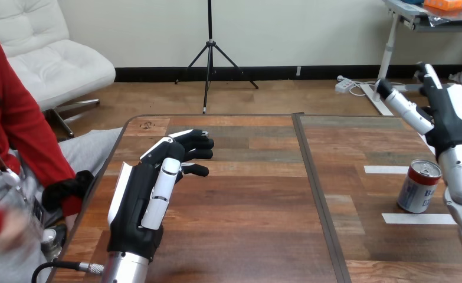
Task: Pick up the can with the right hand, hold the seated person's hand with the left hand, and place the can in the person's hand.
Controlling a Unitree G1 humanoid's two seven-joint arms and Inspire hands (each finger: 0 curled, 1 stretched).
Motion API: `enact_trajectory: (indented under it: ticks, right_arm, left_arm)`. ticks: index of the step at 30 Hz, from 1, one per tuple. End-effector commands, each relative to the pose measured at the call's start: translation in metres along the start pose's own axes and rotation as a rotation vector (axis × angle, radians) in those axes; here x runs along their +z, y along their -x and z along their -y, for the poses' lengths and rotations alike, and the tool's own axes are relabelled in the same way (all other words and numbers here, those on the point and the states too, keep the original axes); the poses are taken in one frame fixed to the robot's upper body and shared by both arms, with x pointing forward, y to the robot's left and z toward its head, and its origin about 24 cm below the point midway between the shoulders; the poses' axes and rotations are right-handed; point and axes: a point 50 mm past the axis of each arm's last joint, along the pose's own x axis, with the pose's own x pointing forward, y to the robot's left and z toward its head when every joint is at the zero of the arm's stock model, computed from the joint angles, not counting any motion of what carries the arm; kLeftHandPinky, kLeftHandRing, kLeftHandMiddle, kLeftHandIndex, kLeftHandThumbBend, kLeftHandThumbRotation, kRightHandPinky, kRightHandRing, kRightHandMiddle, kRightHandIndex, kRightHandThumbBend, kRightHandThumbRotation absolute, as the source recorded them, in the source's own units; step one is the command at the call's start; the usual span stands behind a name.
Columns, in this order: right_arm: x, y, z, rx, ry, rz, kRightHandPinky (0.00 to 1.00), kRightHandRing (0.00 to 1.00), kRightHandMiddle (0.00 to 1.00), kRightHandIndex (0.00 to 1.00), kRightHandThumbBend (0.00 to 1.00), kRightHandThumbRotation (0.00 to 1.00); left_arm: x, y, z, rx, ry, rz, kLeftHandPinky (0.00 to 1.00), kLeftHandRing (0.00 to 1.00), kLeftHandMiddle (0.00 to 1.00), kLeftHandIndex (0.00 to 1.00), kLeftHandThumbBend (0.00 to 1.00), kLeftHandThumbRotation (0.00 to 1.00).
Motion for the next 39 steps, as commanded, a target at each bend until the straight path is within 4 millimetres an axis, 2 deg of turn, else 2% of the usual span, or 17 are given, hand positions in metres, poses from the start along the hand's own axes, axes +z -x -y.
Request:
enact_trajectory:
  ticks: [1, 17, 39]
  right_arm:
    - [0.017, -0.012, 0.016, -0.051, 0.017, 0.024, 0.8, 0.97, 0.99, 1.0, 1.0, 0.47]
    - [0.0, -0.007, 0.017, -0.049, 0.03, -0.065, 0.81, 0.98, 1.0, 1.0, 1.0, 0.29]
    - [-0.02, -0.001, 0.012, 0.002, 0.097, -0.196, 0.8, 0.96, 0.98, 1.0, 1.0, 0.22]
  left_arm:
    - [0.014, -0.016, -0.001, -0.005, -0.001, 0.08, 0.59, 0.69, 0.7, 0.67, 0.45, 0.95]
    - [0.014, -0.016, -0.001, -0.004, -0.004, 0.08, 0.6, 0.69, 0.7, 0.67, 0.45, 0.96]
    - [0.014, -0.016, -0.002, -0.002, -0.009, 0.082, 0.61, 0.68, 0.69, 0.67, 0.45, 0.97]
